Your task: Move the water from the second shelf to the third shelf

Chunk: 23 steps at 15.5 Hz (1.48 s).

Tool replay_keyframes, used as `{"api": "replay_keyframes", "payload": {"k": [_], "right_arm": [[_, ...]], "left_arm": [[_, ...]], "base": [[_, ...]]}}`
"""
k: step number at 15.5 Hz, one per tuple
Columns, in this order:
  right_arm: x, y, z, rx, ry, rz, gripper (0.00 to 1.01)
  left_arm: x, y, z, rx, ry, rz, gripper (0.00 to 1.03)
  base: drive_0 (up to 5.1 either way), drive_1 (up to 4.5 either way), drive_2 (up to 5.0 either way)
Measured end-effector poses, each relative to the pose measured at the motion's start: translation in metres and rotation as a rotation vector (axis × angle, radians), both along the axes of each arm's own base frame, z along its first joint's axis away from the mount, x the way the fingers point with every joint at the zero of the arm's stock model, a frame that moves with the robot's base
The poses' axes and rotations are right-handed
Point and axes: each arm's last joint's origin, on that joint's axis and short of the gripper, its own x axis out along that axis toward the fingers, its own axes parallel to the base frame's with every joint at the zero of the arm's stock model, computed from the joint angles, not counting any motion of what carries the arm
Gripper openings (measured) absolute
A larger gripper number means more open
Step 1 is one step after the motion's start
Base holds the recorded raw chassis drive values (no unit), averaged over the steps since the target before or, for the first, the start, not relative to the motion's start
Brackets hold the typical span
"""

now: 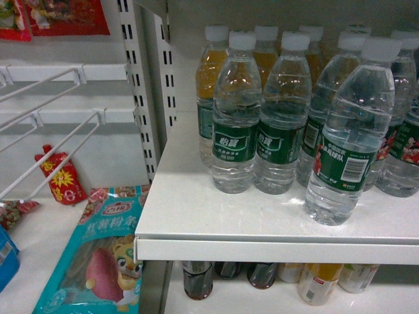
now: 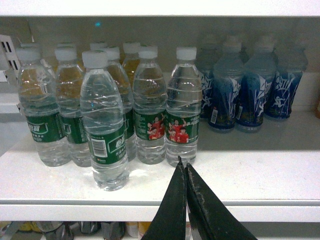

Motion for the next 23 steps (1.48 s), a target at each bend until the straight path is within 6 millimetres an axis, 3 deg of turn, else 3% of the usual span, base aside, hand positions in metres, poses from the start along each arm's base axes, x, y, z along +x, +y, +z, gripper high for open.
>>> {"api": "replay_keyframes", "payload": {"k": [2,9,10,23], "right_arm": [[0.0,0.0,-0.0001,-0.001,0.002,0.0,0.06],[0.0,0.0,-0.0001,-0.001,0.001,0.0,0.94],[0.0,0.0,-0.0001,0.0,0.001,0.0,1.0],[0.0,0.0,-0.0001,0.0,0.001,0.0,0.98]], "left_arm": [[0.0,0.0,0.0,0.0,0.0,0.0,0.98],[0.0,0.0,0.0,0.0,0.0,0.0,0.98],[0.0,0.0,0.0,0.0,0.0,0.0,0.98],[0.0,0.0,0.0001,0.0,-0.001,0.0,0.98]], "base": [[0.0,0.0,0.0],[0.0,0.0,0.0],[0.0,0.0,0.0],[0.0,0.0,0.0]]}}
